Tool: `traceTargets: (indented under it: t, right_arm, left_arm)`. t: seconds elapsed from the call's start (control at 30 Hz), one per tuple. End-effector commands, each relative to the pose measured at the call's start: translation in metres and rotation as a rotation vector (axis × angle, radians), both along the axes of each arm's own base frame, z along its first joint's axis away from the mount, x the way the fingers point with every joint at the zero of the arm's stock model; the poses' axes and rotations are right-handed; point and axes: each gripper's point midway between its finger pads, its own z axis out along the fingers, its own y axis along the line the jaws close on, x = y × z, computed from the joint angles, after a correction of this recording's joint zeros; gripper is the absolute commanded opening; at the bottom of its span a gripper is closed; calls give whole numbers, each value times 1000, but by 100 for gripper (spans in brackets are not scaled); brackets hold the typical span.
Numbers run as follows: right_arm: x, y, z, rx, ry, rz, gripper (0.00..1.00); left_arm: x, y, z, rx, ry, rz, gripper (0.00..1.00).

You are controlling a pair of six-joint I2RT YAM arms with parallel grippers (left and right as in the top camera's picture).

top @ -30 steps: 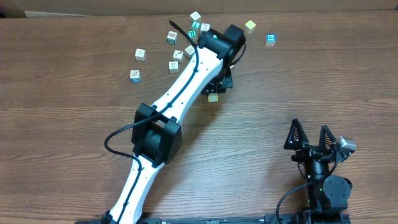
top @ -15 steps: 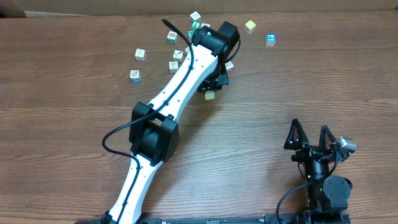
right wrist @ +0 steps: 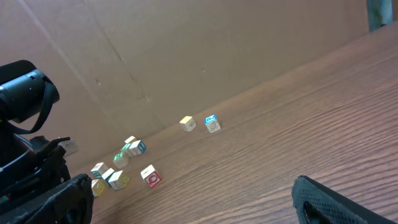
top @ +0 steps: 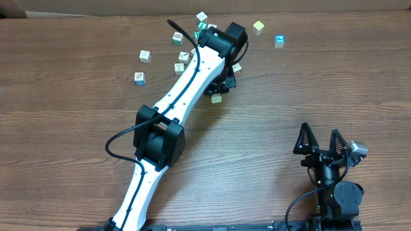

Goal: Form a horizontal line
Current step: 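Lower the '5' block onto the table with the left gripper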

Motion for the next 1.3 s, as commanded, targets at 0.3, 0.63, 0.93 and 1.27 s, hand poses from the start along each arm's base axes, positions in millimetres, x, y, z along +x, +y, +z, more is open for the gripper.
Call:
traceTargets:
  t: [0.3,0.63,0.93,1.27]
  right_arm:
    - [0,-3,-2,-8,0,-12,100]
    - [0,-2,-2,-7,0,-12,100]
    - [0,-3,-2,-8,0,-12,100]
    - [0,-2,-2,-8,0,-12,100]
  left_arm:
    - [-21,-1,-12,54,54,-18,7]
    - [-21,-3,-28,51,59,-21,9]
    - [-27,-10,-28,54,62,-41,10]
    - [-26,-13,-28,49,52,-45,13]
